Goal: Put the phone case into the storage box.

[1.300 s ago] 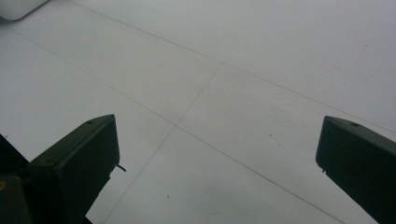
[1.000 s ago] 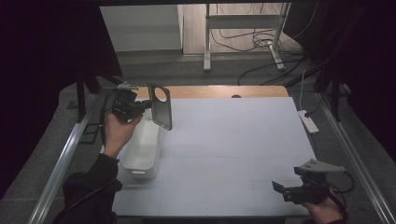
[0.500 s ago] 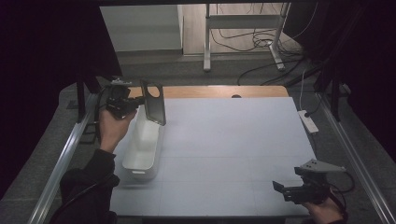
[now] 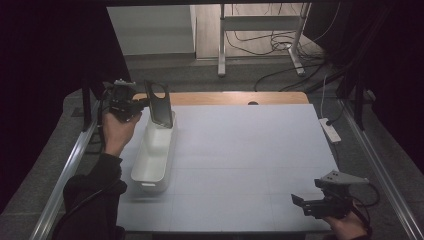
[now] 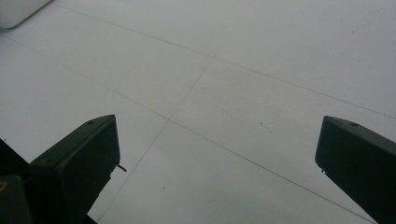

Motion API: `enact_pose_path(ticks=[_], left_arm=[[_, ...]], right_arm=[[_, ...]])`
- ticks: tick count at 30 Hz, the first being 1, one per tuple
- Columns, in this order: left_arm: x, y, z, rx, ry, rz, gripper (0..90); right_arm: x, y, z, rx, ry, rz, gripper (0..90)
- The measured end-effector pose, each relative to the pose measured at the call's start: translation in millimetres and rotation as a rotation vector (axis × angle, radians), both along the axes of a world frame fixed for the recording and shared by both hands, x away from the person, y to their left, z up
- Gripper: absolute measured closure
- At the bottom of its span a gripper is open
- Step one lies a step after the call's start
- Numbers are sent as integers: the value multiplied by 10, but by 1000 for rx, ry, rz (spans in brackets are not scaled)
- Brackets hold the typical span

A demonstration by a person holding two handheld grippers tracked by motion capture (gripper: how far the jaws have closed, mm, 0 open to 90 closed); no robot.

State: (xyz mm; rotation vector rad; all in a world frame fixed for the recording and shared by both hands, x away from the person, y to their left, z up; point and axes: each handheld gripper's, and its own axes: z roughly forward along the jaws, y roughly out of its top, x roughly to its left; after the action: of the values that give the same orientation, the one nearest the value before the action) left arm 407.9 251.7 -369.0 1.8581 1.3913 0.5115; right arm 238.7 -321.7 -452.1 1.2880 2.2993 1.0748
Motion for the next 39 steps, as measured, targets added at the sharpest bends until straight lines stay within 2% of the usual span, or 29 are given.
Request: enact_pose_path(ticks=[15,31,39], left_arm=[[171,60,-59,16,13,43,890],[364,45,-248,31,35,77,890],[394,59,-366,13,48,89,890]], right_arm=[[9,14,-6,-12,12,12,8],[20,24,-13,-18,27,25,15],[23,28,-16,-23,32,31,18]])
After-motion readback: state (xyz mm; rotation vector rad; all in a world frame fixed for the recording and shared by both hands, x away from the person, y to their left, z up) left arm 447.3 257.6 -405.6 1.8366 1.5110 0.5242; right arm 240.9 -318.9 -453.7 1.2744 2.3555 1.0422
